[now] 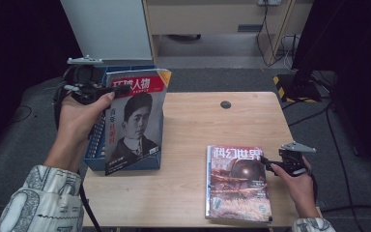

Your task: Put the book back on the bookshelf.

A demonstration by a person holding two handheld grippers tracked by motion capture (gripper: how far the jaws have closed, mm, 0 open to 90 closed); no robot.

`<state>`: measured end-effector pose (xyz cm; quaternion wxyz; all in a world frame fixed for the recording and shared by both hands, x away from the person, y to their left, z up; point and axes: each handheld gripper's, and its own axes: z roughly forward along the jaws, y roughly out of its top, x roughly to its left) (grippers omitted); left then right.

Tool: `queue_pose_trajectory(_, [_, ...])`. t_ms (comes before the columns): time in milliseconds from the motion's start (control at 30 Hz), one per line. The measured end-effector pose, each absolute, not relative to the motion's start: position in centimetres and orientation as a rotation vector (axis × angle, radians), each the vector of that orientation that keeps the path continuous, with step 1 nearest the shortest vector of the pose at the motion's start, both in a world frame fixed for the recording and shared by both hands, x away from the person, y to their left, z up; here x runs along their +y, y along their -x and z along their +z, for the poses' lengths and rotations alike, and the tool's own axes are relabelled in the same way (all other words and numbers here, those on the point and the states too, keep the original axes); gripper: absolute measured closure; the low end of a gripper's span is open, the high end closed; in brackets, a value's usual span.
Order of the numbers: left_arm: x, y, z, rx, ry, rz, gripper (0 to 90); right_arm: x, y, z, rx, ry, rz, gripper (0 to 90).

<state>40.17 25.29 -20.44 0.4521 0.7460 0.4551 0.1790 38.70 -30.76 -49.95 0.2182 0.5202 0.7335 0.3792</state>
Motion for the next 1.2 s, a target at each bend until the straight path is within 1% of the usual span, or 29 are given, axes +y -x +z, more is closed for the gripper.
queue_pose_trajectory(467, [31.0, -39.1, -20.2, 1.202, -1.795, 0.5, 86.4, -31.1, -38.7, -50.0, 2.011, -1.475, 1.072, 14.1])
queue_pose_trajectory(1200, [35.6, -38.4, -20.6, 1.292, -1.729, 0.556, 86.4, -31.1, -38.6, -50.1, 2.006, -1.478, 1.056, 13.5])
